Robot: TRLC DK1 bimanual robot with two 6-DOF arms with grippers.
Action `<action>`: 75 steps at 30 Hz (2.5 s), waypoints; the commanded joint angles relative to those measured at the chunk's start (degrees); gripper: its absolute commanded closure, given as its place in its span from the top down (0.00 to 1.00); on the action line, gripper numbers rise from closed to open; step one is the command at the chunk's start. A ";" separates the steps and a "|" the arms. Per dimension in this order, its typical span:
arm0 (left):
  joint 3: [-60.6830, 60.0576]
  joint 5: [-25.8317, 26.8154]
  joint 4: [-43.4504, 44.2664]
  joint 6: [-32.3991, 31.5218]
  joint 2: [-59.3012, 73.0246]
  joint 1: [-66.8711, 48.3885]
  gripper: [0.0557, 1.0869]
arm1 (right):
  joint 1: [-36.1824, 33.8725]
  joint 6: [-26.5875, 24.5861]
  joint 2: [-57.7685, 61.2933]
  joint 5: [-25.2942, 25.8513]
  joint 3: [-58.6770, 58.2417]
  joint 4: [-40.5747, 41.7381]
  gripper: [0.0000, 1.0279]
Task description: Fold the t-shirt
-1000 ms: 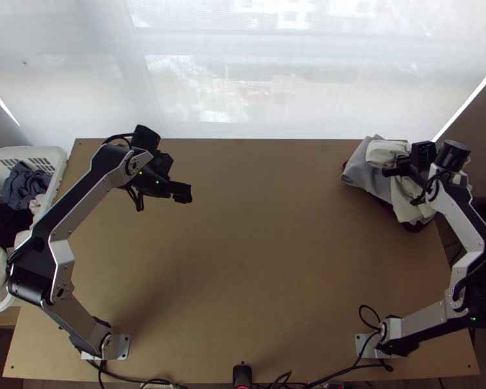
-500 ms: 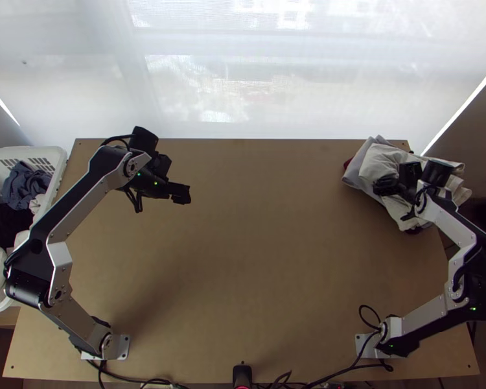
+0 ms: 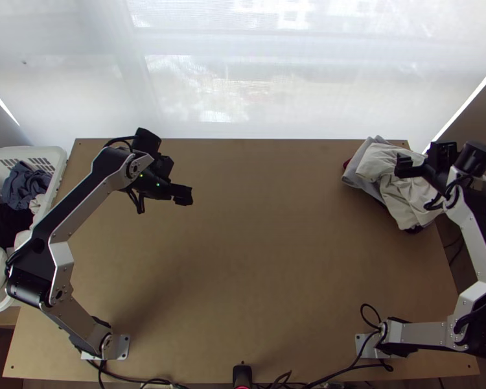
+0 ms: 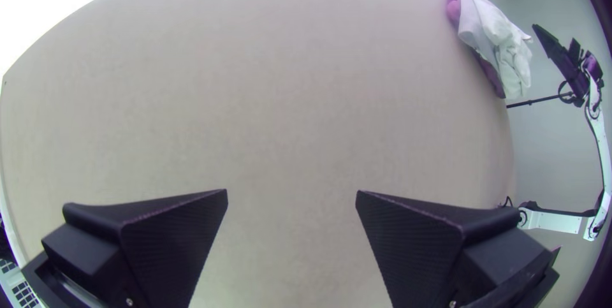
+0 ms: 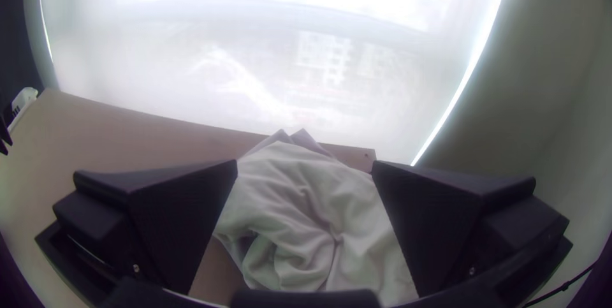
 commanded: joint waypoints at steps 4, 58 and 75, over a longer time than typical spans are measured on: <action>-0.79 0.10 0.06 -0.41 -0.65 -0.43 0.95 | -0.50 1.68 10.85 0.72 2.85 3.89 0.95; -52.20 -23.99 26.34 6.27 -68.94 4.32 0.95 | 21.65 11.79 -70.98 19.44 -43.03 -4.19 0.95; -73.21 -24.43 26.60 -3.67 -99.61 9.95 0.95 | 16.73 17.50 -83.90 26.48 -56.39 -4.81 0.95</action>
